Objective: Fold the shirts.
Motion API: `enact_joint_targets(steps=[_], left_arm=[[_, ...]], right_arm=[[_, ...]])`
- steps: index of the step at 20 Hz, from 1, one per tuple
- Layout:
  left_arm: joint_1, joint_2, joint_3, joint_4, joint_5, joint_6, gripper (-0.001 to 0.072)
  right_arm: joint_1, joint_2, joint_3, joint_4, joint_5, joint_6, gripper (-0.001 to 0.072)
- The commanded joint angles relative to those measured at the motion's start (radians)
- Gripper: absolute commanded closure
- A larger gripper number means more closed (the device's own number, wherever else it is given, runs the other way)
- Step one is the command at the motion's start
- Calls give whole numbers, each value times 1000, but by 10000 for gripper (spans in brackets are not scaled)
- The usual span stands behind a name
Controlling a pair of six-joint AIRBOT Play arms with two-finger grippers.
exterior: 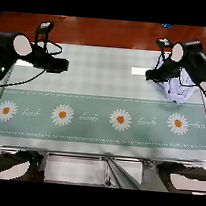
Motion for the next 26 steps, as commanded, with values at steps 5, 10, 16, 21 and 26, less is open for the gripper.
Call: enact_joint_targets(steps=[5,10,16,21,26], left_arm=[[0,0,0,0,0,0,689],[0,0,0,0,0,0,689],[0,-2,0,0,31,0,689],[2,-37,0,75,290,0,345],[95,-77,0,146,388,-66,198]], right_arm=[[0,0,0,0,0,0,683],[0,0,0,0,0,0,683],[0,0,0,-2,-13,0,683],[-6,0,0,-238,-340,77,308],[-196,-5,0,-538,-432,377,305]])
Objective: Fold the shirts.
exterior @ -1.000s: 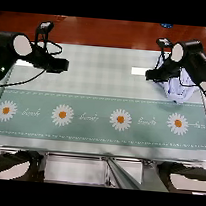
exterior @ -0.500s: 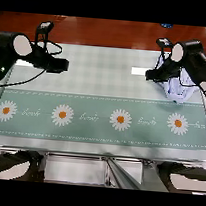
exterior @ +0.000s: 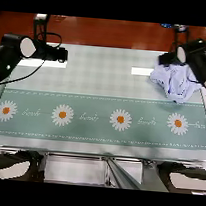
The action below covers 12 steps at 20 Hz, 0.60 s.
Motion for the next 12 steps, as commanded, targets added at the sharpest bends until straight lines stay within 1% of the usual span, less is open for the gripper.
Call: enact_joint_targets(steps=[1,2,4,5,7,9,12], left_arm=[[74,-16,0,37,59,-96,198],[89,-20,0,36,40,-121,198],[99,-40,0,37,-14,-119,199],[98,-53,0,37,-42,-119,199],[98,-78,0,36,-89,-119,199],[97,-101,0,36,-131,-119,199],[82,-125,0,36,-167,-116,198]], right_arm=[[-169,-18,0,-68,-81,171,306],[-226,-42,0,27,-78,147,306],[-315,-110,0,268,-55,16,306],[-344,-153,0,352,-37,-33,306],[-373,-226,0,426,11,-68,306],[-375,-281,0,443,50,-85,306],[-365,-316,0,513,61,-126,323]])
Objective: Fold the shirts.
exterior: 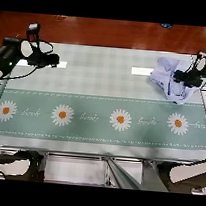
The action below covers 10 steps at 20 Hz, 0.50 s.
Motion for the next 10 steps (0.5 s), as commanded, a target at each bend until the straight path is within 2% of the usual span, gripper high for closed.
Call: enact_joint_targets(steps=[1,3,4,6,10], left_arm=[[-8,-19,3,3,-56,48,198],[6,0,44,5,-121,136,199],[19,16,81,6,-176,145,199],[51,75,143,6,-257,163,199],[93,309,146,5,-266,213,199]], right_arm=[[-6,-52,-1,135,50,-72,374],[4,-52,10,174,100,-161,631],[7,-48,28,192,134,-193,682],[19,-11,90,231,190,-251,682],[65,174,265,253,200,-290,683]])
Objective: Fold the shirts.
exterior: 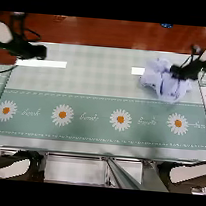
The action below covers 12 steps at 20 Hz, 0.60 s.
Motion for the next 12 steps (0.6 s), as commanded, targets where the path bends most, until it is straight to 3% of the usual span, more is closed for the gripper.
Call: enact_joint_targets(steps=[1,6,12], left_arm=[[26,194,10,0,-39,45,199],[24,488,-257,-160,-65,45,199],[24,657,-677,-488,31,49,198]], right_arm=[[39,154,161,29,19,-59,683],[135,346,422,30,18,-62,683],[336,510,448,29,-28,-69,683]])
